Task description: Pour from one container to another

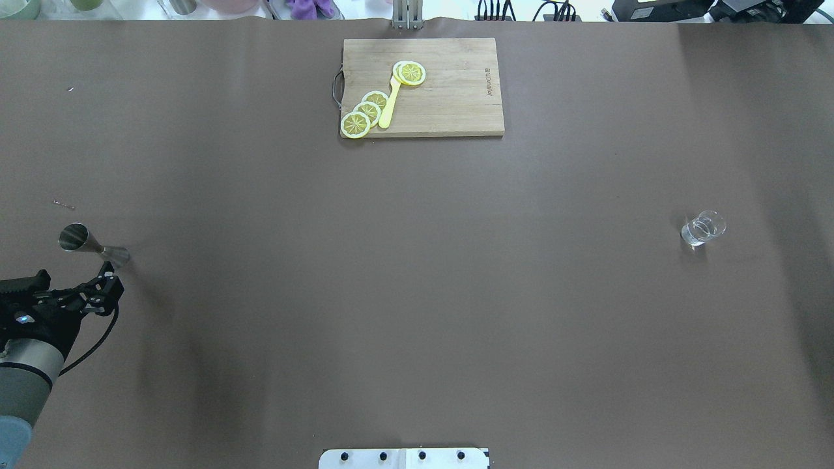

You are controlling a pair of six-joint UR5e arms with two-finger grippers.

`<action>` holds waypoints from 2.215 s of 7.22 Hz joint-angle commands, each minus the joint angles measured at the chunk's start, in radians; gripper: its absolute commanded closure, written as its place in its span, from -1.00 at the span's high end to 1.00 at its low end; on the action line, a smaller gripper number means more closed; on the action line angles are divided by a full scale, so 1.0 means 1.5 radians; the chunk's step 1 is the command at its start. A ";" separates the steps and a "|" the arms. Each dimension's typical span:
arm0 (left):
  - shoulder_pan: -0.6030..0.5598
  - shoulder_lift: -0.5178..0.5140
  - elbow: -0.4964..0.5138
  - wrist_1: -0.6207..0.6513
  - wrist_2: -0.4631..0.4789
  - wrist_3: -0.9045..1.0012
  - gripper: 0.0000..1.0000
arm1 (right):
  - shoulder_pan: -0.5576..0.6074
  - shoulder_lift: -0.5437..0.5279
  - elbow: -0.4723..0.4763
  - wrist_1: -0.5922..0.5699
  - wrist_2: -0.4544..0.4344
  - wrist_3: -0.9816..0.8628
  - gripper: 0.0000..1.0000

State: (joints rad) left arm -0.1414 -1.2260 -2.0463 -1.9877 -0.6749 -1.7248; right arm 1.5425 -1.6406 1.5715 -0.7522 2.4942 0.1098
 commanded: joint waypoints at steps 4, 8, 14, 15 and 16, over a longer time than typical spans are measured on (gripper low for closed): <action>0.004 -0.049 0.093 0.001 0.076 -0.080 0.93 | -0.146 -0.037 -0.067 0.354 -0.064 0.046 1.00; 0.004 -0.090 0.165 -0.003 0.151 -0.101 0.92 | -0.187 -0.018 -0.199 0.588 -0.037 0.046 1.00; 0.003 -0.108 0.208 -0.008 0.158 -0.106 0.86 | -0.185 0.013 -0.233 0.629 -0.014 0.042 1.00; 0.002 -0.109 0.215 -0.008 0.158 -0.106 0.84 | -0.185 0.017 -0.232 0.634 -0.012 0.033 1.00; 0.000 -0.109 0.213 -0.008 0.165 -0.106 0.83 | -0.184 0.016 -0.224 0.641 -0.007 0.023 1.00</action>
State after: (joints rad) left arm -0.1386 -1.3873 -1.7307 -2.0001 -0.4347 -1.8835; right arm 1.2660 -1.6198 1.2296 0.1953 2.4776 0.1604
